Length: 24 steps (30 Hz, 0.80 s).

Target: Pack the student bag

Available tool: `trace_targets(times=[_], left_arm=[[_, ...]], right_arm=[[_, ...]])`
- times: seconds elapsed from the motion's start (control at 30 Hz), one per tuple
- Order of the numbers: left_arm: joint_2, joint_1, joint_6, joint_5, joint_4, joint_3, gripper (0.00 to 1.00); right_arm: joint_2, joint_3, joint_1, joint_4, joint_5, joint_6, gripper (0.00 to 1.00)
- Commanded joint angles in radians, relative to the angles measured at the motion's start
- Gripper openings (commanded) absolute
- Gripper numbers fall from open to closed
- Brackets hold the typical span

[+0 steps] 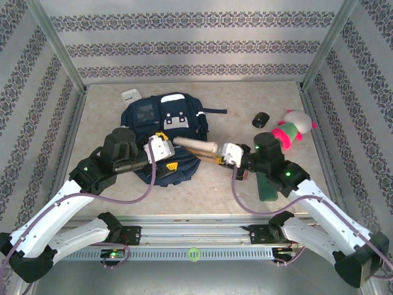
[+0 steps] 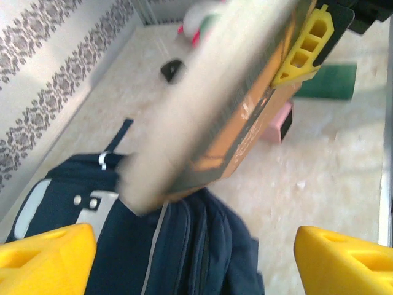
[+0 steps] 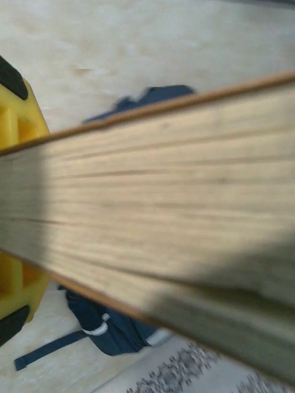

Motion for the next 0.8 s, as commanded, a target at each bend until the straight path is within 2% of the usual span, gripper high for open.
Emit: trace_targets(times=[0.0,0.1,0.23,0.43,0.53,0.6,0.63,0.7,0.77], left_arm=[[0.006,-0.023,0.146,-0.074,-0.141,0.030,0.87],[0.032,-0.041,0.173,-0.069,-0.156,0.028,0.88],[0.081,-0.068,0.191,-0.034,-0.157,0.024,0.90],[0.139,-0.102,0.207,-0.010,-0.087,0.013,0.93],[0.169,-0.113,0.199,0.006,-0.042,0.008,0.91],[0.184,-0.122,0.198,0.009,-0.006,-0.003,0.85],[0.188,-0.124,0.195,0.017,0.009,-0.009,0.79],[0.187,-0.125,0.182,0.064,0.067,-0.037,0.59],[0.176,-0.126,0.172,0.096,0.112,-0.067,0.35]], right_arm=[[0.044,0.065,0.076,-0.103,0.240,-0.242,0.00],[0.087,0.085,0.118,-0.114,0.243,-0.259,0.00],[0.123,0.108,0.142,-0.100,0.177,-0.243,0.00],[0.169,0.145,0.151,-0.094,0.075,-0.207,0.00],[0.189,0.161,0.153,-0.091,0.035,-0.196,0.00],[0.200,0.174,0.156,-0.090,0.013,-0.190,0.00],[0.204,0.178,0.157,-0.090,0.003,-0.186,0.00],[0.211,0.184,0.156,-0.087,-0.015,-0.179,0.00],[0.213,0.187,0.154,-0.086,-0.012,-0.178,0.00]])
